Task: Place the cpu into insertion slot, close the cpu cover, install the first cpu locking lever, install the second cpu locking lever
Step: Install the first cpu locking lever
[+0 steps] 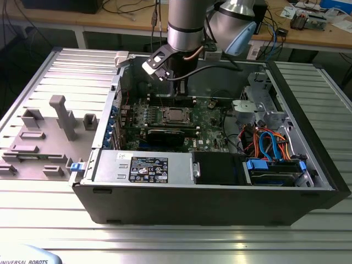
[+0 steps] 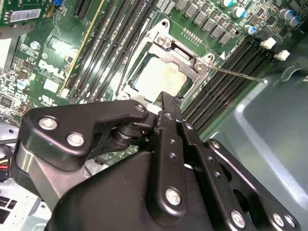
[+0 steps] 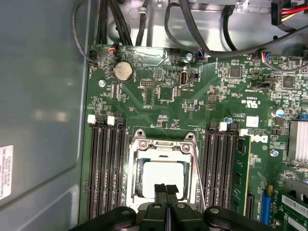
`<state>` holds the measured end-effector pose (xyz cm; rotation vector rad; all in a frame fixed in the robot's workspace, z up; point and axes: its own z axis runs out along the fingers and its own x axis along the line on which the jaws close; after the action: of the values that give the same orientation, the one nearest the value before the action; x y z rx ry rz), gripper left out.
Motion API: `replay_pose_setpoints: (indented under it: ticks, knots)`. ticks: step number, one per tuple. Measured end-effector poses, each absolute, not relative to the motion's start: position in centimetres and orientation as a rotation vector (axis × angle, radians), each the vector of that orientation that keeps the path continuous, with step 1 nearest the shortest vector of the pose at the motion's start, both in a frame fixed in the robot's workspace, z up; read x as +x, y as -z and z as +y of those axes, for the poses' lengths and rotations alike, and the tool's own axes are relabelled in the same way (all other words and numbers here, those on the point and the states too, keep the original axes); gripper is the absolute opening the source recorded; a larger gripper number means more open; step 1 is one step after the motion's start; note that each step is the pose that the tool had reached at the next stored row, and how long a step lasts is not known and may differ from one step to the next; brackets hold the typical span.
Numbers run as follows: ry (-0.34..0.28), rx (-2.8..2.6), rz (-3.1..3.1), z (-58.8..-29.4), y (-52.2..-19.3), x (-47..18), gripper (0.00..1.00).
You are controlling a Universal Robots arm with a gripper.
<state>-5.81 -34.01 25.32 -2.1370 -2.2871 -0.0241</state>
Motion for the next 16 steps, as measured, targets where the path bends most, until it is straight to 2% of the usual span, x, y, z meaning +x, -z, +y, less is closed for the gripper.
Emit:
replay_pose_setpoints:
  ticks: [16]
  knots:
    - [0.022,-1.838,-2.531,-34.01,-25.35,-5.81,0.11]
